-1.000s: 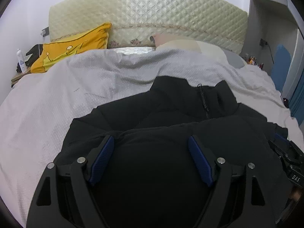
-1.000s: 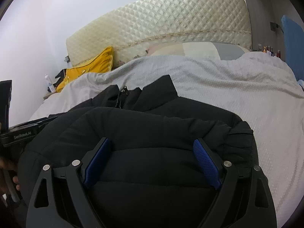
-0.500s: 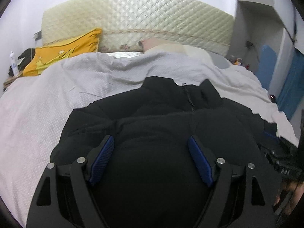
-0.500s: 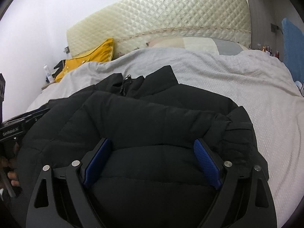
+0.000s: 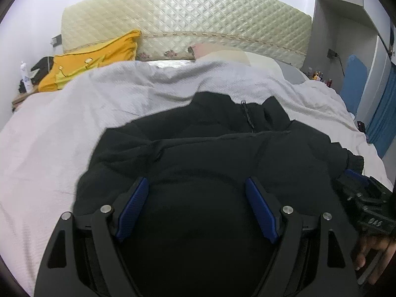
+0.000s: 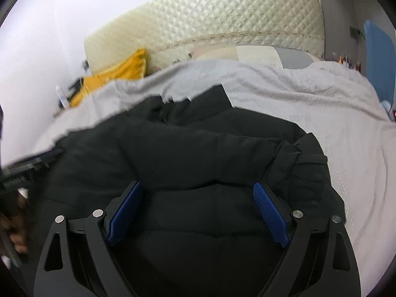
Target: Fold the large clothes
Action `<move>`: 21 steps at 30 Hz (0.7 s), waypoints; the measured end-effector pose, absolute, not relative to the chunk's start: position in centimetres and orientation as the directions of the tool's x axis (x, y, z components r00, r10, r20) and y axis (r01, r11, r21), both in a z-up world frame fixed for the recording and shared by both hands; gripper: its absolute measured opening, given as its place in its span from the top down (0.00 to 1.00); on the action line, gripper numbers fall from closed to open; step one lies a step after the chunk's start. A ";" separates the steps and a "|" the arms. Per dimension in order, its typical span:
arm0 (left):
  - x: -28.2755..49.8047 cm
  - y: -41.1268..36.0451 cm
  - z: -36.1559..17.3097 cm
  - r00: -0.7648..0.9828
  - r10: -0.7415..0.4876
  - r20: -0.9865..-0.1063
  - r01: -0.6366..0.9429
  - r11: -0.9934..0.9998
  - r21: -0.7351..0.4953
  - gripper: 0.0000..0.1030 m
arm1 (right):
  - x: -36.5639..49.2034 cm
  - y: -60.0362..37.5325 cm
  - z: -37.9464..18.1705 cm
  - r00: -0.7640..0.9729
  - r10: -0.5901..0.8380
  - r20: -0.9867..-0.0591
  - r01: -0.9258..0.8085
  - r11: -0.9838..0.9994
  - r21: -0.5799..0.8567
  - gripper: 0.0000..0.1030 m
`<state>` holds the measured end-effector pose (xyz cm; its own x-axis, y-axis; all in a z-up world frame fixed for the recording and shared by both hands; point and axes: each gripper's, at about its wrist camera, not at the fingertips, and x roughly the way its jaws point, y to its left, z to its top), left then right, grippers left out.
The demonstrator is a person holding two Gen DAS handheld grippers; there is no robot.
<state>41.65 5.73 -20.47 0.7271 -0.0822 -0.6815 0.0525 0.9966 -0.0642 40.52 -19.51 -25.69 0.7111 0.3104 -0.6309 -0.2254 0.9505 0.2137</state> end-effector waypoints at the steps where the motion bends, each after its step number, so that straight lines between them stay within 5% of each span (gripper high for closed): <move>1: 41.1 5.7 -19.4 0.730 -0.080 -0.679 0.048 0.997 -0.065 0.22 | 40.1 -19.7 -24.7 0.715 0.317 -0.623 -0.220 0.948 0.230 0.13; 21: 20.2 5.5 7.9 0.908 -0.066 -0.414 0.067 0.998 -0.011 0.21 | 18.9 -19.0 4.4 0.894 0.305 -0.328 -0.277 0.952 0.132 0.13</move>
